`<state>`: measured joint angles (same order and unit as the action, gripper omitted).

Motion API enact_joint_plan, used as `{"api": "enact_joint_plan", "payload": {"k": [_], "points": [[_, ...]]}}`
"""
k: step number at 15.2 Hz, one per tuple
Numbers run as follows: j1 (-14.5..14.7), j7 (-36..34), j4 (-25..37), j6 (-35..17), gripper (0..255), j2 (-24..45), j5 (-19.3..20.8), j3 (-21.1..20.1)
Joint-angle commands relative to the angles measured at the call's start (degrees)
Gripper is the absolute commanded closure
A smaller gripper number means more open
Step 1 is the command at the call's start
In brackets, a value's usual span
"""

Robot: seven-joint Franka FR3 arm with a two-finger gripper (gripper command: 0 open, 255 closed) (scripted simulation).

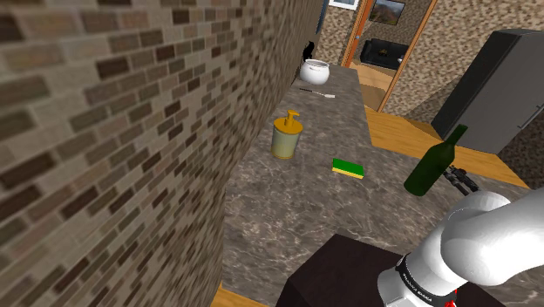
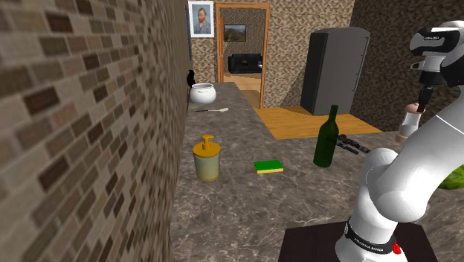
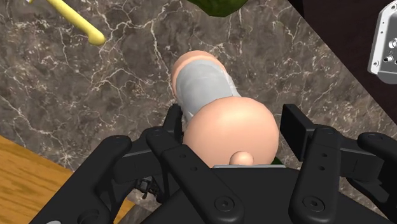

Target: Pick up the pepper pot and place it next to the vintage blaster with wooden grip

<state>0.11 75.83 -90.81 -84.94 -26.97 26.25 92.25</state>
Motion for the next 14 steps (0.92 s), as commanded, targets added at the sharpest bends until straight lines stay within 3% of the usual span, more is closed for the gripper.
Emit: {"api": "enact_joint_plan", "payload": {"k": [1,14], "points": [[-0.6,-0.3,-1.8,-1.7,255,-0.3,0.3,0.0],[-2.0,-2.2,-11.2,-10.6,255,-2.3,2.7,1.5]]}}
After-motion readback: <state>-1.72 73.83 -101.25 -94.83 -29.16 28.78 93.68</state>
